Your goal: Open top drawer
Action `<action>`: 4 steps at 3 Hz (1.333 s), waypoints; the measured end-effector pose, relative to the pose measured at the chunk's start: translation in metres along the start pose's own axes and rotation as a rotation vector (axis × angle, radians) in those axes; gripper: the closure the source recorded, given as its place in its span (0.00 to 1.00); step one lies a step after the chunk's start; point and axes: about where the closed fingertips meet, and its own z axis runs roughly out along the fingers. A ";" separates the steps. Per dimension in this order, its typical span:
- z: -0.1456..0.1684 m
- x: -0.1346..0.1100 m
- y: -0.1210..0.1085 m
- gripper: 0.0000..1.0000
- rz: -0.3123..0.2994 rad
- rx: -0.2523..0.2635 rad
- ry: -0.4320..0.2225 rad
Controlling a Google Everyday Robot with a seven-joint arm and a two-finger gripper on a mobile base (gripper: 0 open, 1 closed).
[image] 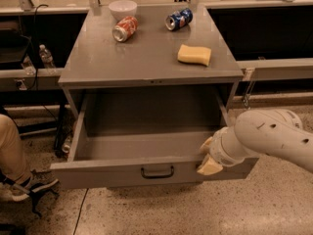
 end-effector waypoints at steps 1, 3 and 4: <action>-0.013 0.016 0.014 1.00 0.063 0.008 -0.006; -0.013 0.015 0.015 0.76 0.060 0.009 -0.006; -0.014 0.014 0.015 0.51 0.058 0.010 -0.005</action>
Offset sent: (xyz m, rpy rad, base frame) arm -0.1144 -0.0636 -0.0092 0.1516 0.0913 -0.2886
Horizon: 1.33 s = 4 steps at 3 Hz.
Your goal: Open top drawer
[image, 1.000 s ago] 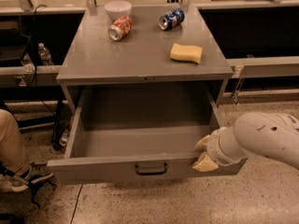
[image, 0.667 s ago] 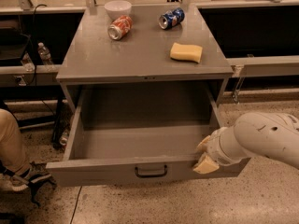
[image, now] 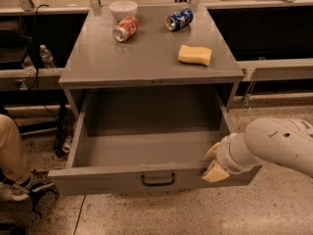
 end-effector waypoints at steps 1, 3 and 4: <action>-0.008 -0.002 -0.008 0.28 -0.008 0.023 -0.026; -0.041 -0.006 -0.052 0.00 -0.014 0.127 -0.049; -0.052 0.010 -0.083 0.00 0.011 0.142 -0.028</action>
Offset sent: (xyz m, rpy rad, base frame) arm 0.0240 -0.0258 0.0489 0.0389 -0.1294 -0.0221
